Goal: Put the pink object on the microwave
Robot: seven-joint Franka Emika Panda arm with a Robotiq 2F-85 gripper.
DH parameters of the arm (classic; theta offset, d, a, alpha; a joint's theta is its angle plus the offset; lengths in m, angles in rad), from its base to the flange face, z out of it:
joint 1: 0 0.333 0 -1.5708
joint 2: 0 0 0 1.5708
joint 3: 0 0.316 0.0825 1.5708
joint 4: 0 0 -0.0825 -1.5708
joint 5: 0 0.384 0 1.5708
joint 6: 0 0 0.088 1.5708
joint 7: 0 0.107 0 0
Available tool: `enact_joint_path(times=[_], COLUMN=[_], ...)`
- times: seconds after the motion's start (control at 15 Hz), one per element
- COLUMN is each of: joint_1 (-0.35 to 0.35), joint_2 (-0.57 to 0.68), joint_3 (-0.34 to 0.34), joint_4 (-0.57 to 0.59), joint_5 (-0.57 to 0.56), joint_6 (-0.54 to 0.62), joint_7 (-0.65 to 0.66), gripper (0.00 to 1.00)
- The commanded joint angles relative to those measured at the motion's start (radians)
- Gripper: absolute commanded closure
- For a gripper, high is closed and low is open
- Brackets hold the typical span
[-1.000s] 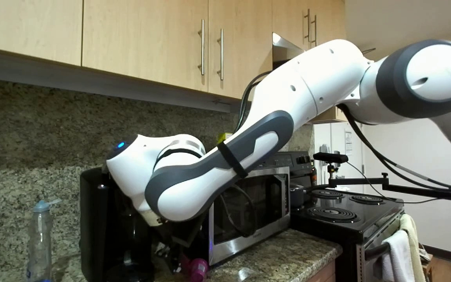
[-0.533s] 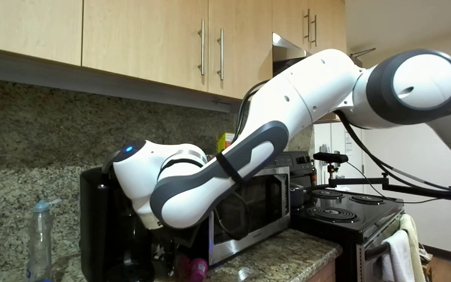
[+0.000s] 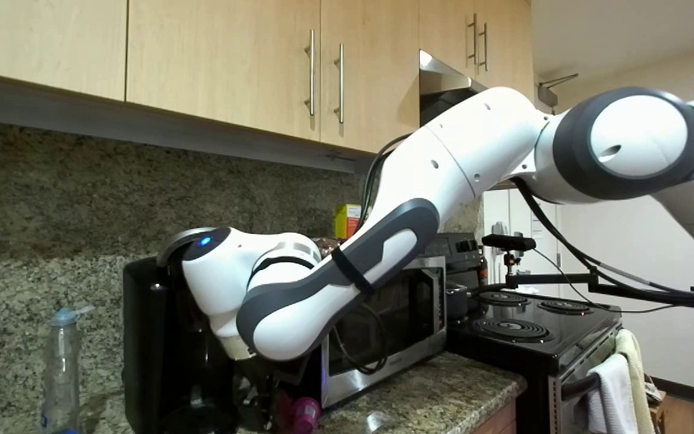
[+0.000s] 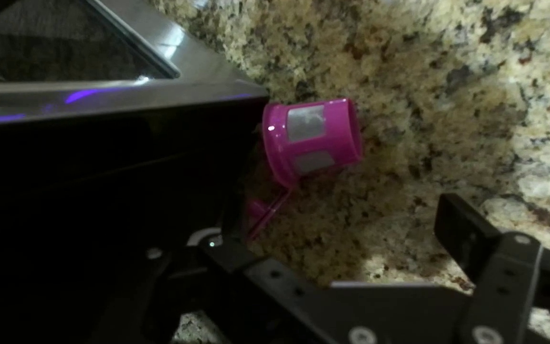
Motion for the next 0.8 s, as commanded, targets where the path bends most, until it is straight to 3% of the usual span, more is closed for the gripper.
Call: enact_joint_path(times=[0.0,0.4,0.73], joint_1=[-0.019,-0.039,-0.039], joint_2=[0.009,-0.003,-0.022], joint_3=[0.003,-0.010,-0.041], joint_4=[-0.006,-0.061,-0.092], joint_5=[0.004,0.022,0.017], joint_6=[0.037,0.120,0.122], joint_7=[-0.023,0.013,0.052], gripper=[0.00,0.00,0.00])
